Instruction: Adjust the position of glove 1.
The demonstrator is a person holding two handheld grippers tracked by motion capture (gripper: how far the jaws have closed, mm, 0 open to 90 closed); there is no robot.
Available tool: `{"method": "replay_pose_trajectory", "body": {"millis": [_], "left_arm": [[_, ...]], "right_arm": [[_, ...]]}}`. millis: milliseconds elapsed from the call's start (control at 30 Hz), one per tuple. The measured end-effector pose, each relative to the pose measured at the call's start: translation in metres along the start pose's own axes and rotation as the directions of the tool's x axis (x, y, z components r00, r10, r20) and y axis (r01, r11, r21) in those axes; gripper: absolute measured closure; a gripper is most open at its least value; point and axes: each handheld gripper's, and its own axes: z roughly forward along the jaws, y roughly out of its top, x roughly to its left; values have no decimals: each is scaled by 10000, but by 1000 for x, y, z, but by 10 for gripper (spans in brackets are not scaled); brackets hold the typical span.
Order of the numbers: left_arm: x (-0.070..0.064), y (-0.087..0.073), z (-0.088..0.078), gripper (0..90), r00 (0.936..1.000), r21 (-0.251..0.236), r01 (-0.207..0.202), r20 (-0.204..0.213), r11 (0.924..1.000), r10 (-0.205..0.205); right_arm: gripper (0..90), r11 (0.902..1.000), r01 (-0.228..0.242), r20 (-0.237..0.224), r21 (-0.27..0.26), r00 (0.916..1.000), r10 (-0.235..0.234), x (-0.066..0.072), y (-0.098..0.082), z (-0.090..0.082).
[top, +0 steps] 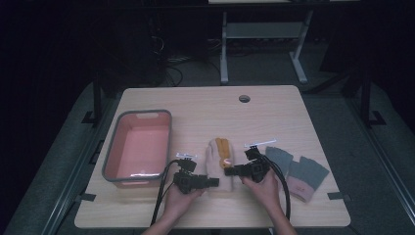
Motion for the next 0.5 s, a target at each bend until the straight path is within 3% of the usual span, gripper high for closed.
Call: {"method": "replay_pose_trajectory", "body": {"millis": [200,300,467,500], "left_arm": [[-1,2,2,515,9997,120,-239,-56,9996,240],[-1,4,3,538,9995,319,-321,-7,9990,321],[2,5,5,582,9997,343,-166,190,9993,160],[3,6,6,596,9995,363,-26,314,9993,15]], "right_arm": [[498,10000,16,1,-89,10000,-16,2,-1,2],[548,9995,-310,-155,-67,9994,309,2,-2,4],[627,9979,-556,-472,-323,9974,540,1,-6,8],[657,9961,-818,-587,-340,9951,797,1,-7,9]]}}
